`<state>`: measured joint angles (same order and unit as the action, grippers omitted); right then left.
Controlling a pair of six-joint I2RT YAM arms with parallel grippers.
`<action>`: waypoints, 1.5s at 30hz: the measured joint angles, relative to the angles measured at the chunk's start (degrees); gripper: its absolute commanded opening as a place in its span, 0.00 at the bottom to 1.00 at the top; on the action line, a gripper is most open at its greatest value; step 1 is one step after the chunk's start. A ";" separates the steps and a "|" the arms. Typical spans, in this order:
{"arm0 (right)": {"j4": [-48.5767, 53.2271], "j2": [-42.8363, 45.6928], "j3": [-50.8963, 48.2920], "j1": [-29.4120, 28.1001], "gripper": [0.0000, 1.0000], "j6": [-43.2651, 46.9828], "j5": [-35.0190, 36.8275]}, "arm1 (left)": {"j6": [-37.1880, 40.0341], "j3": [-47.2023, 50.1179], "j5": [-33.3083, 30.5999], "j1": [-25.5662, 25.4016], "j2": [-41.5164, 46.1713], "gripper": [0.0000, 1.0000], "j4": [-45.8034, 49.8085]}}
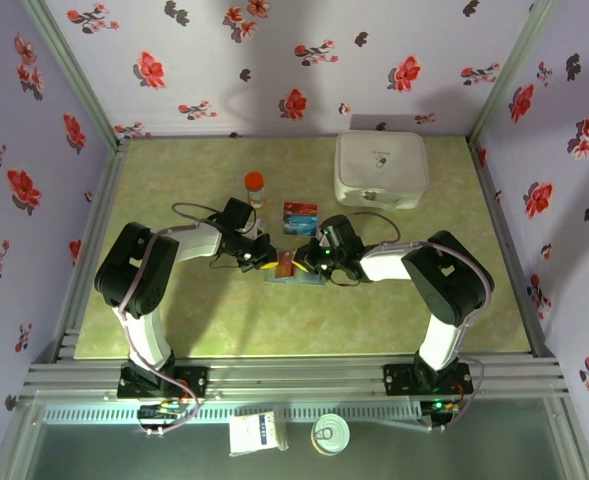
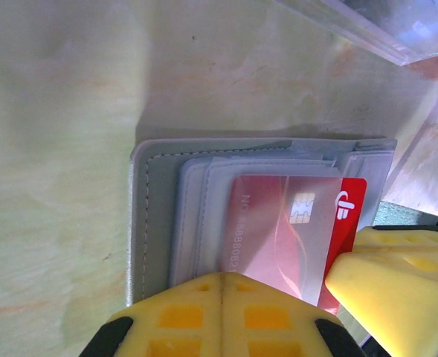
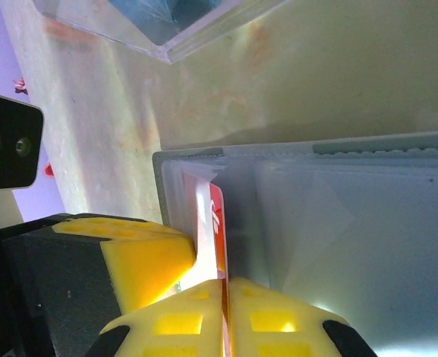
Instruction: Take the credit cards out of the card holder
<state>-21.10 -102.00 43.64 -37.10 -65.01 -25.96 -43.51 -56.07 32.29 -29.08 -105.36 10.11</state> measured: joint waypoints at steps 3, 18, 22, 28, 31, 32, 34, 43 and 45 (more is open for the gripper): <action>-0.52 0.00 0.00 0.00 0.11 -0.07 -0.20 | -0.13 0.00 -0.09 0.02 0.02 0.00 0.00; 3.91 3.28 -0.37 1.81 0.01 3.04 -0.28 | -0.37 0.76 -0.74 0.17 0.87 0.01 0.37; 8.85 7.41 -0.55 3.93 0.00 5.73 0.94 | -0.79 1.09 -0.74 0.22 1.16 0.01 0.37; 19.10 10.62 1.95 5.46 0.00 12.79 1.90 | -1.64 2.03 -0.74 0.24 1.88 0.01 -0.02; 25.59 11.04 6.12 5.44 0.00 18.86 2.29 | -1.84 2.97 -0.79 0.24 2.73 0.04 0.04; 27.39 11.08 7.54 5.44 0.00 20.79 2.56 | -1.92 3.23 -0.81 0.24 2.99 0.06 0.20; 32.41 11.10 11.43 5.46 0.00 26.53 3.56 | -2.29 3.61 -1.07 0.22 3.54 0.09 0.59; 50.77 6.10 30.62 5.92 0.00 58.12 11.08 | -2.45 1.77 -2.27 0.79 3.76 0.10 2.36; 53.66 3.67 35.12 6.54 0.00 66.77 11.76 | -2.25 1.38 -2.43 1.16 3.76 0.10 2.56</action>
<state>32.56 -98.32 78.76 -30.57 1.76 -14.20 -45.76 -54.70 29.87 -27.92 -101.60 12.67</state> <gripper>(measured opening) 0.063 0.101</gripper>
